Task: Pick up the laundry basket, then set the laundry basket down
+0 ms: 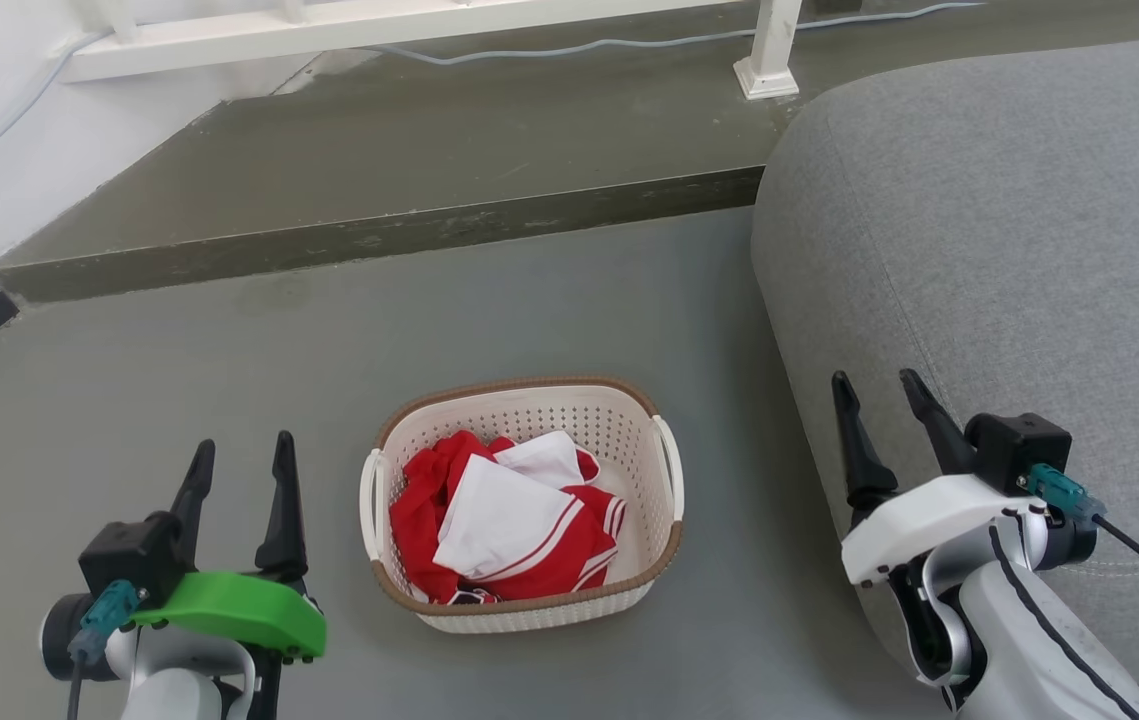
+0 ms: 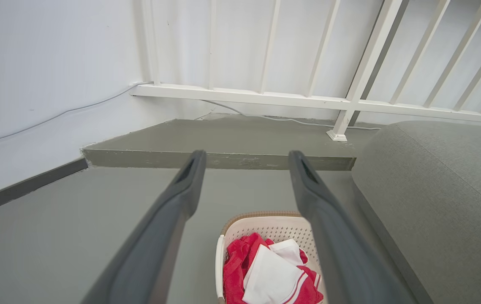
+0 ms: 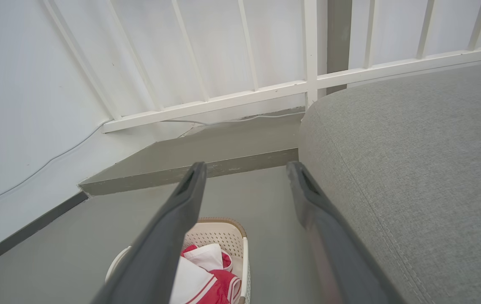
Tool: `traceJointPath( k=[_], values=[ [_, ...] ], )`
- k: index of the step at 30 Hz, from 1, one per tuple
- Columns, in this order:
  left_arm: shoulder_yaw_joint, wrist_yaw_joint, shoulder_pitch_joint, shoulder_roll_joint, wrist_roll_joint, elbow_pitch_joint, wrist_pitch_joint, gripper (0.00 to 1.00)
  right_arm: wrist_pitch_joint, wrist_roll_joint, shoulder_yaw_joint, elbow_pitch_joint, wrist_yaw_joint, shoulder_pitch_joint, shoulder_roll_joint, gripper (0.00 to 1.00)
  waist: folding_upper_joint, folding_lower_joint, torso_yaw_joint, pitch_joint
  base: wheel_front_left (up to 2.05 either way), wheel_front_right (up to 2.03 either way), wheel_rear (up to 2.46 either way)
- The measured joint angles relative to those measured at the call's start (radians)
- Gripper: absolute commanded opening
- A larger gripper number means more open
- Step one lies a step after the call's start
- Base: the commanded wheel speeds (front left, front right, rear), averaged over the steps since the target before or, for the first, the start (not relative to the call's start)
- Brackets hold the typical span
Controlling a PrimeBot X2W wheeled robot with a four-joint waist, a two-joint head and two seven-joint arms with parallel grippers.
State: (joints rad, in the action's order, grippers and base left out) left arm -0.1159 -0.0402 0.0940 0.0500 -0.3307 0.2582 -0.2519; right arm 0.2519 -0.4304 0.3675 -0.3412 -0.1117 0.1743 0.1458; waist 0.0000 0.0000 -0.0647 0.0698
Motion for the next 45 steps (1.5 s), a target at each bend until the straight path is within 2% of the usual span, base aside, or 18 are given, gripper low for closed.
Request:
traceJointPath(
  k=[2,3,14,24,45],
  values=[
    [0.002,-0.01,-0.003,0.0,-0.008,0.0,0.0,1.0,0.0,0.0,-0.002,0.0,0.005,0.0,-0.002,1.0,0.0001,0.0,0.0,0.0,0.0,0.0,0.0],
    [0.002,-0.014,-0.005,-0.001,-0.011,0.0,0.0,0.0,0.0,0.0,-0.002,0.0,0.008,-0.001,-0.002,0.0,0.0,0.0,0.0,0.0,0.0,0.0,0.0],
    [0.007,-0.013,-0.036,-0.014,-0.049,0.063,0.025,0.0,-0.009,-0.042,-0.013,-0.044,0.015,-0.06,-0.022,0.0,0.0,0.0,0.001,-0.003,0.0,0.0,0.0],
    [0.037,-0.021,-0.033,-0.014,-0.212,0.077,0.076,0.0,-0.048,-0.193,-0.063,-0.03,0.041,-0.06,-0.031,0.0,0.0,0.0,0.01,-0.012,0.0,0.0,0.0],
    [0.083,-0.031,-0.032,-0.015,-0.464,0.073,0.157,0.0,-0.123,-0.434,-0.167,-0.009,0.085,-0.061,-0.049,0.0,0.0,0.0001,0.024,-0.025,0.0,0.0,0.0]
  ],
)
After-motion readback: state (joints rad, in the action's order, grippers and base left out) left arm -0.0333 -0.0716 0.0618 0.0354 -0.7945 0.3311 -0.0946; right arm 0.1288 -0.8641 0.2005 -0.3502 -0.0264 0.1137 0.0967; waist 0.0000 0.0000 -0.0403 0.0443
